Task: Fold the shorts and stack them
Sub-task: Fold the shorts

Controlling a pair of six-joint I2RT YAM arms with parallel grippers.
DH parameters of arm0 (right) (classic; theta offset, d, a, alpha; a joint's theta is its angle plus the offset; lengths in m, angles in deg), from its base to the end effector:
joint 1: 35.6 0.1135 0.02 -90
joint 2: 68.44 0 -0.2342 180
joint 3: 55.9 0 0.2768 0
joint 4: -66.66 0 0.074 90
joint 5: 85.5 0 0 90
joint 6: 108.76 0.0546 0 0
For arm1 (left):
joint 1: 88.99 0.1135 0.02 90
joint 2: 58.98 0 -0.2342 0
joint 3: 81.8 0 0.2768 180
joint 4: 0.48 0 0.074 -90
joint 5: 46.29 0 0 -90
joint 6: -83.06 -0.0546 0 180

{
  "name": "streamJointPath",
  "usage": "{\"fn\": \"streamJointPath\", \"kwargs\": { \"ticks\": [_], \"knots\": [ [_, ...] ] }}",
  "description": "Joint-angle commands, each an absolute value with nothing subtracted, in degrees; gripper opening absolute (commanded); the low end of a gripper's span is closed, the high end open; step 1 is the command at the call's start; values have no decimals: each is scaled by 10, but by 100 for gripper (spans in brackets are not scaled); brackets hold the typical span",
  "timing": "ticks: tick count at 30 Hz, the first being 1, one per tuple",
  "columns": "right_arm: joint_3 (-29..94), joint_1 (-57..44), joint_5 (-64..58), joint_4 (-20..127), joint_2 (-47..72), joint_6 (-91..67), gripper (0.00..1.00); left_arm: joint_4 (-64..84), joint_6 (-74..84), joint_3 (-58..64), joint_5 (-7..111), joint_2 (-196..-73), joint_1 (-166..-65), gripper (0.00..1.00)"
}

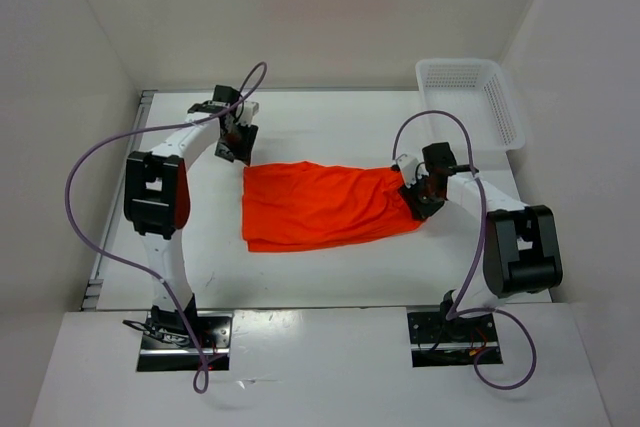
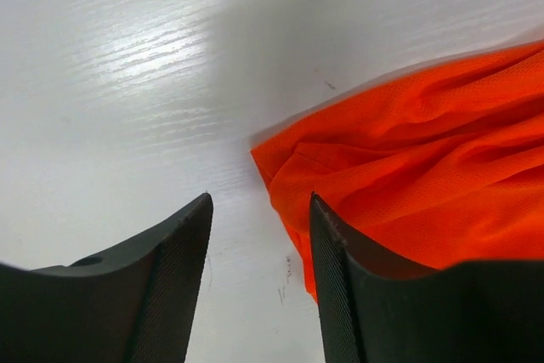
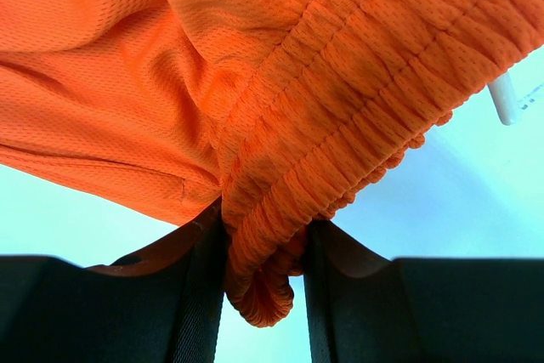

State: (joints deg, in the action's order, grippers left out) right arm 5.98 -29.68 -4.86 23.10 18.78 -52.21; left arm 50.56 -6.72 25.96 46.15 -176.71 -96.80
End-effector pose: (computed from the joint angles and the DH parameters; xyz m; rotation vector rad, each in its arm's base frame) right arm 0.3023 0.0403 0.1097 -0.9638 2.5699 0.0966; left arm 0.4593 -0.0653 0.1604 0.1891 2.6312 -0.1038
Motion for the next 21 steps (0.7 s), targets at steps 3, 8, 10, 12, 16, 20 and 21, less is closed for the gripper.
{"fn": "streamJointPath", "kwargs": {
  "ticks": [3,8,10,12,16,20,21],
  "knots": [
    [58,-295,-31,222,154,-536,0,547,-69,211,449,-1663,-966,59],
    [53,-290,-31,227,154,-536,0,606,-69,76,519,-1539,-985,54],
    [53,-290,-24,227,154,-536,0,606,-69,-2,519,-1501,-1015,54],
    [53,-285,-24,227,154,-542,0,606,-69,-47,504,-1458,-1044,54],
    [53,-285,-19,232,165,-547,0,587,-69,-81,443,-1452,-1114,57],
    [53,-285,-19,238,165,-541,0,575,-69,-94,430,-1458,-1162,59],
    [53,-285,-19,238,159,-541,0,568,-69,-94,423,-1464,-1168,59]
  ]
}}
